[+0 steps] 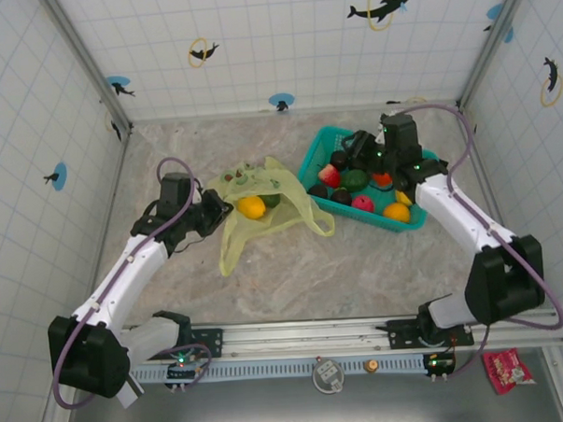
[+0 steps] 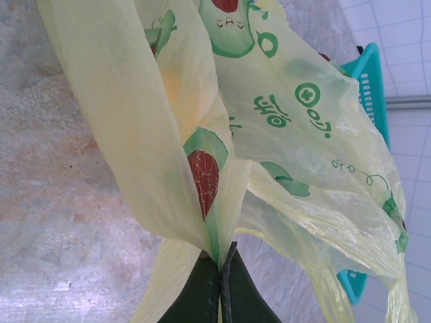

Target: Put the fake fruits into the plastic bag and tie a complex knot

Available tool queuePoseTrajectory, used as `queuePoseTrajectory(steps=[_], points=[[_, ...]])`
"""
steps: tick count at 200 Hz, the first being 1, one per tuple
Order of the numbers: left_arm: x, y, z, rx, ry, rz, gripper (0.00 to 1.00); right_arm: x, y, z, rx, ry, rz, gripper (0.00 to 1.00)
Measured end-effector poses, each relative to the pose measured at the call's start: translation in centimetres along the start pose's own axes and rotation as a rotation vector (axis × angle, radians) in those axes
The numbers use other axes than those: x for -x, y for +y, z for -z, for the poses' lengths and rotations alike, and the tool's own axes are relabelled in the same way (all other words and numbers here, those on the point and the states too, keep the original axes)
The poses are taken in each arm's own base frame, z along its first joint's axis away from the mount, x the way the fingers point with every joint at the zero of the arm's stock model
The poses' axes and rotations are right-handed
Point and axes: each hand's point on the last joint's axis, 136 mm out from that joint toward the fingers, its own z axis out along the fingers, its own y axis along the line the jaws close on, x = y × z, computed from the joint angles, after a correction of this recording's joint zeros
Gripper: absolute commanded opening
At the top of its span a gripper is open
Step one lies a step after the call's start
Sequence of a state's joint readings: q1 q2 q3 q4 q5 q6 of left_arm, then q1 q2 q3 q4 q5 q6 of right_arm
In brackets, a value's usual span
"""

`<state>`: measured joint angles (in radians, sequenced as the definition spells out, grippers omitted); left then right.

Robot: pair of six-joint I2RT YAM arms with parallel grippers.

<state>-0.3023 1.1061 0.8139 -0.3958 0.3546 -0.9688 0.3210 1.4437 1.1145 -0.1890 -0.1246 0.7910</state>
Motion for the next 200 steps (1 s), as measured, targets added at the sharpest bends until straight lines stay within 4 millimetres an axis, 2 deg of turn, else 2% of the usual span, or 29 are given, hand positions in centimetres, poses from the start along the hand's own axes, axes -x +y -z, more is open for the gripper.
queuePoseTrajectory(steps=[9, 19, 31, 46, 71, 113, 128, 152, 171, 200], points=[[0.0, -0.1, 0.0, -0.002, -0.001, -0.001, 0.0, -0.6, -3.0, -1.3, -0.127, 0.029, -0.015, 0.67], [0.1, -0.2, 0.1, -0.004, -0.003, -0.002, 0.0, -1.1, -5.3, -2.4, -0.235, 0.057, -0.024, 0.68], [0.1, -0.2, 0.1, -0.004, -0.003, -0.002, 0.0, -1.8, -7.2, -3.5, -0.325, 0.098, -0.039, 0.69], [0.1, -0.1, 0.1, -0.001, -0.002, -0.004, 0.0, -2.4, -8.8, -4.6, -0.408, 0.128, -0.066, 0.75], [0.0, 0.1, 0.1, 0.011, 0.001, 0.0, 0.0, -2.7, -9.7, -6.1, -0.475, 0.149, -0.107, 0.81], [0.1, 0.3, 0.1, 0.02, -0.005, -0.015, 0.0, -3.0, -9.3, -8.9, -0.518, 0.16, -0.131, 0.85], [0.2, 0.2, 0.2, 0.022, -0.01, -0.021, 0.0, -3.4, -9.5, -9.9, -0.532, 0.172, -0.129, 0.84], [0.4, -0.1, 0.4, 0.02, -0.018, -0.024, 0.0, -4.5, -11.2, -11.4, -0.577, 0.206, -0.126, 0.82], [0.5, -0.1, 0.4, 0.02, -0.019, -0.025, 0.0, -5.5, -12.6, -11.9, -0.613, 0.234, -0.127, 0.79], [0.4, 0.0, 0.4, 0.025, -0.015, -0.022, 0.0, -5.8, -12.9, -12.1, -0.618, 0.249, -0.113, 0.74]])
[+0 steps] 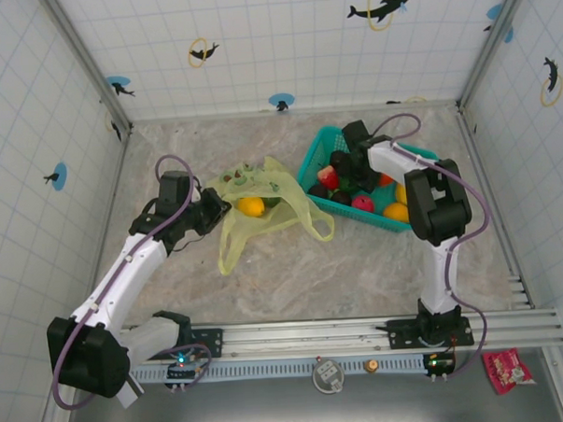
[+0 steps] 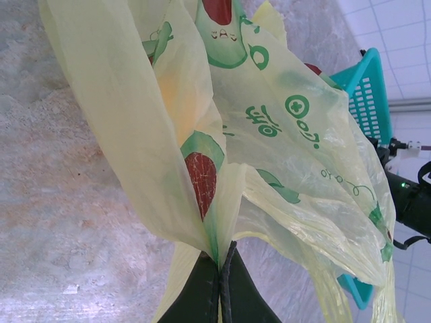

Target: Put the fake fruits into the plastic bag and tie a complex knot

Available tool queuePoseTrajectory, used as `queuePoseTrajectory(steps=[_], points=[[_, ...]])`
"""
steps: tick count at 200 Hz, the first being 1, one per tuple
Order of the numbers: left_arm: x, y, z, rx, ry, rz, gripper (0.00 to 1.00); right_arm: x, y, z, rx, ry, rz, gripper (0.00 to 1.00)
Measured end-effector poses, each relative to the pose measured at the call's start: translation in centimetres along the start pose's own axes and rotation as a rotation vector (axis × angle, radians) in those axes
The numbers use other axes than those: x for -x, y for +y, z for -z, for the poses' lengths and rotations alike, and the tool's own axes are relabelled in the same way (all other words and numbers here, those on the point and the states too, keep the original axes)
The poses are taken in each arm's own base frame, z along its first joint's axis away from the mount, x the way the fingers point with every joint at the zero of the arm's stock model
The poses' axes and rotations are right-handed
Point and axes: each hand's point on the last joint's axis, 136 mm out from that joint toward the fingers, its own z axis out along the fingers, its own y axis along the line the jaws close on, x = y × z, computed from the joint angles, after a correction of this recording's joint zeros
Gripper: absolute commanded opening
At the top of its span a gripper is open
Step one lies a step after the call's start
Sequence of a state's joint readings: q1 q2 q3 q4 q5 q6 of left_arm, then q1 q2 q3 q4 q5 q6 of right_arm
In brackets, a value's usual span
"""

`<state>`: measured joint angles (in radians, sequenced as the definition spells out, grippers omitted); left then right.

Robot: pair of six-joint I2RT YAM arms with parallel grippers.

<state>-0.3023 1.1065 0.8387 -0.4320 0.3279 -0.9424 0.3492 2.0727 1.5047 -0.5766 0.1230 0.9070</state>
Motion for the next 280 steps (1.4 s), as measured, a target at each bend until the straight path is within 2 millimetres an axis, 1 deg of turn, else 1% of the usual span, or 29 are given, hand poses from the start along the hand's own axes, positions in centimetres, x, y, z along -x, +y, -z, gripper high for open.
queuePoseTrajectory(steps=[36, 50, 57, 69, 77, 90, 105, 118, 130, 145, 163, 177, 185, 201, 202, 223, 236, 259, 280], points=[[0.0, 0.2, 0.0, 0.008, 0.001, 0.002, 0.0, 0.1, 0.3, 0.2, 0.023, -0.015, 0.022, 0.66], [0.0, 0.2, 0.0, 0.009, 0.001, 0.002, 0.0, 0.1, 0.1, 1.1, 0.045, -0.023, 0.029, 0.65], [0.0, 0.2, 0.0, 0.01, -0.002, 0.002, 0.0, 0.1, 0.1, 1.9, 0.066, -0.031, 0.033, 0.64], [0.1, 0.0, 0.1, 0.007, -0.004, 0.0, 0.0, 0.4, 0.3, 3.8, 0.116, -0.053, 0.038, 0.63], [0.2, -0.2, 0.2, 0.005, -0.006, -0.002, 0.0, 0.7, 0.7, 5.4, 0.16, -0.074, 0.043, 0.62], [0.4, -0.5, 0.4, -0.001, -0.013, -0.006, 0.0, 1.4, 1.5, 8.5, 0.249, -0.121, 0.052, 0.6], [0.6, -0.8, 0.6, -0.007, -0.019, -0.009, 0.0, 2.1, 2.7, 12.5, 0.37, -0.18, 0.076, 0.59], [0.7, -0.9, 0.6, -0.006, -0.023, -0.009, 0.0, 2.2, 3.6, 15.6, 0.477, -0.224, 0.111, 0.59], [0.7, -0.8, 0.6, -0.004, -0.025, -0.009, 0.0, 1.5, 4.5, 18.1, 0.584, -0.246, 0.156, 0.59], [0.7, -0.8, 0.6, -0.003, -0.026, -0.009, 0.0, -0.1, 5.8, 20.9, 0.73, -0.254, 0.223, 0.59], [0.7, -0.8, 0.6, -0.003, -0.026, -0.009, 0.0, -3.3, 7.7, 24.2, 0.903, -0.239, 0.334, 0.59], [0.8, -0.9, 0.6, -0.005, -0.027, -0.01, 0.0, -6.4, 9.6, 26.7, 1.016, -0.215, 0.445, 0.59], [0.8, -0.9, 0.7, -0.005, -0.028, -0.011, 0.0, -8.6, 10.6, 28.0, 1.074, -0.199, 0.52, 0.59], [0.9, -1.0, 0.7, -0.005, -0.033, -0.012, 0.0, -13.1, 11.8, 29.3, 1.14, -0.152, 0.658, 0.58], [0.9, -1.0, 0.7, -0.004, -0.033, -0.012, 0.0, -13.7, 12.0, 29.4, 1.147, -0.146, 0.672, 0.58], [0.9, -0.9, 0.7, -0.001, -0.034, -0.026, 0.0, -19.0, 12.4, 29.8, 1.16, -0.108, 0.829, 0.58], [0.8, -0.8, 0.7, 0.004, -0.032, -0.031, 0.0, -21.3, 12.3, 29.6, 1.137, -0.109, 0.905, 0.57], [0.8, -0.7, 0.9, 0.006, -0.033, -0.035, 0.0, -23.6, 12.1, 28.4, 1.067, -0.132, 0.994, 0.56], [0.8, -0.8, 1.1, 0.002, -0.039, -0.045, 0.0, -25.0, 11.8, 25.8, 0.964, -0.137, 1.05, 0.56]])
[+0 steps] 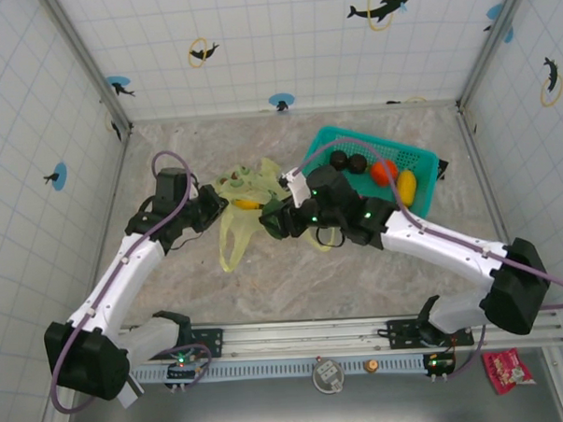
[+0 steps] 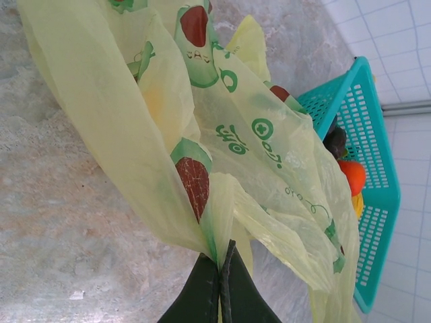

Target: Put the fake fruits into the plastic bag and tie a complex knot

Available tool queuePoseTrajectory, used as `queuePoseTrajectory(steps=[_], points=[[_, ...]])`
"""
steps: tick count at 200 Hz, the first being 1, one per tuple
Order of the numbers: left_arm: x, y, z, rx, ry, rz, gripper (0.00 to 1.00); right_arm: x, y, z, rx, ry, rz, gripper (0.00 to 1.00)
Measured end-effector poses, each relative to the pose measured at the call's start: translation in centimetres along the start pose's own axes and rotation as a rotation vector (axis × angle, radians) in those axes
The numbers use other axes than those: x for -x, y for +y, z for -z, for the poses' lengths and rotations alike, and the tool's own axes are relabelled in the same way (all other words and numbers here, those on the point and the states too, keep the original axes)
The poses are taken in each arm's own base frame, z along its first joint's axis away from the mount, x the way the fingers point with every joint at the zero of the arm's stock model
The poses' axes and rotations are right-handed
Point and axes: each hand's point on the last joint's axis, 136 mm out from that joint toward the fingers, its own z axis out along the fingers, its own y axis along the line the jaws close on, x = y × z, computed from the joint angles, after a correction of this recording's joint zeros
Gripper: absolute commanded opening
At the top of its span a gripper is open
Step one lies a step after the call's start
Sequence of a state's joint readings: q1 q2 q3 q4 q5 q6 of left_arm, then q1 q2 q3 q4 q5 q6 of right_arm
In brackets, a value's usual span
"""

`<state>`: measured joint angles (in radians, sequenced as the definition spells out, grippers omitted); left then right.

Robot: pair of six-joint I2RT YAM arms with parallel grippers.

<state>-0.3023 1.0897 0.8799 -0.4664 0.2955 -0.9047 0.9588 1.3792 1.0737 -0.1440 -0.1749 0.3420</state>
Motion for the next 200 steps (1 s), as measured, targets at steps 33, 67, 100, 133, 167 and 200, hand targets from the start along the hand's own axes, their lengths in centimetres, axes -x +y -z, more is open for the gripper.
queuePoseTrajectory(steps=[33, 67, 100, 133, 167, 200], points=[[0.1, 0.0, 0.0, 0.004, -0.006, -0.017, 0.0, -4.3, -2.2, -3.2, -0.127, 0.13, 0.035, 0.54], [0.1, 0.0, 0.1, 0.006, -0.012, -0.048, 0.0, -7.6, -5.3, -5.2, -0.273, 0.247, 0.06, 0.52], [0.0, 0.0, 0.4, 0.011, -0.021, -0.108, 0.0, -5.4, -8.8, -6.0, -0.446, 0.226, 0.059, 0.51], [-0.5, 0.7, 0.4, 0.042, -0.002, -0.158, 0.0, -1.0, -10.3, -5.5, -0.534, 0.131, 0.048, 0.53], [-1.2, 0.7, 0.1, 0.028, 0.044, -0.17, 0.0, 2.4, -10.4, -7.5, -0.558, 0.07, 0.043, 0.53], [-1.8, -0.3, -0.1, -0.029, 0.083, -0.17, 0.0, 2.5, -11.3, -10.6, -0.574, 0.059, 0.0, 0.54]])
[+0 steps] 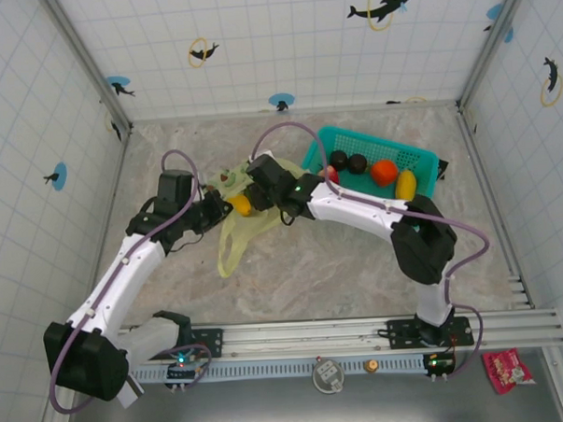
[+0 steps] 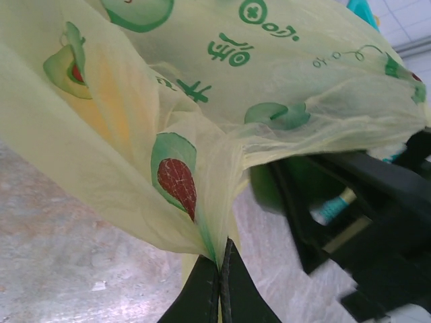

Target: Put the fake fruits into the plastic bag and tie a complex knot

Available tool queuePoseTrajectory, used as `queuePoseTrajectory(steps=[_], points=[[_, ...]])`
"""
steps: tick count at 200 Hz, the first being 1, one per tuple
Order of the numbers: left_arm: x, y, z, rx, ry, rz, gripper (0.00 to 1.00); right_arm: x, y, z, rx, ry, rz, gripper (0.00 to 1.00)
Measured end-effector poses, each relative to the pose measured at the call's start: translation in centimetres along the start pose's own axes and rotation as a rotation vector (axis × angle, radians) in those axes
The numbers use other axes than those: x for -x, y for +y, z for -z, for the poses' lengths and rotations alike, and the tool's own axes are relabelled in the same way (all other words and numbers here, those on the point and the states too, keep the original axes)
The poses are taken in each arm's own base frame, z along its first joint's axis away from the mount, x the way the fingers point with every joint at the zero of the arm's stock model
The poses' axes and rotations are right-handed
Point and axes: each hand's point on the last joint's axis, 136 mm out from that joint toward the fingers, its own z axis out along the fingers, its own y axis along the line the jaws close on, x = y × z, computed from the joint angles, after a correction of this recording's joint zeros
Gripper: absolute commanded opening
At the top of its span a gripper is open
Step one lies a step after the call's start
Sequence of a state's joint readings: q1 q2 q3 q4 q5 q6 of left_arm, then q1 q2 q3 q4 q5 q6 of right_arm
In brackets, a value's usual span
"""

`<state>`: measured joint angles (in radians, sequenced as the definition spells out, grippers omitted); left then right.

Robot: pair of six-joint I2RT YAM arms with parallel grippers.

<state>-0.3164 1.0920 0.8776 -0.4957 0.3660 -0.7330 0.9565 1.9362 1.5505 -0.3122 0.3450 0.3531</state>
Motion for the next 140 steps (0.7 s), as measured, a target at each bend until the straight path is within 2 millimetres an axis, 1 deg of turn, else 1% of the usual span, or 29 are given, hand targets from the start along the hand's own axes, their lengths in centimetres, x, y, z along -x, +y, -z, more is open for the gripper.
queuePoseTrajectory(steps=[7, 12, 36, 44, 51, 73, 95, 106, 115, 140], points=[[0.0, -0.1, -0.1, -0.007, 0.004, -0.001, 0.0, -0.3, 0.2, -0.7, 0.0, 0.002, -0.013, 0.55], [0.0, -0.2, -0.1, -0.01, 0.006, -0.001, 0.0, -0.6, 0.3, -1.2, -0.002, 0.006, -0.024, 0.58], [0.0, -0.3, -0.1, -0.016, 0.006, -0.003, 0.0, -2.3, 0.8, -3.4, 0.0, 0.037, -0.066, 0.85], [0.0, -0.3, -0.1, -0.015, 0.007, -0.002, 0.0, -2.8, 0.9, -3.9, 0.002, 0.049, -0.077, 0.91], [0.0, -0.2, -0.1, -0.013, 0.006, -0.002, 0.0, -3.1, 1.0, -4.1, 0.004, 0.058, -0.082, 0.93], [0.1, 0.0, -0.2, 0.001, 0.0, 0.0, 0.0, -3.4, 1.2, -4.2, 0.016, 0.056, -0.092, 0.94], [0.3, 0.6, -0.2, 0.029, -0.013, 0.001, 0.0, -4.1, 0.5, -3.3, 0.018, 0.055, -0.093, 0.89], [0.5, 1.0, -0.2, 0.058, -0.02, 0.002, 0.0, -4.3, 0.2, -2.2, 0.023, 0.052, -0.087, 0.86], [0.7, 1.3, -0.1, 0.08, -0.031, -0.002, 0.0, -4.0, 0.0, -1.2, 0.03, 0.042, -0.087, 0.83], [1.3, 2.0, 0.0, 0.135, -0.049, -0.015, 0.0, -1.9, 0.1, 2.4, 0.087, -0.022, -0.091, 0.76]])
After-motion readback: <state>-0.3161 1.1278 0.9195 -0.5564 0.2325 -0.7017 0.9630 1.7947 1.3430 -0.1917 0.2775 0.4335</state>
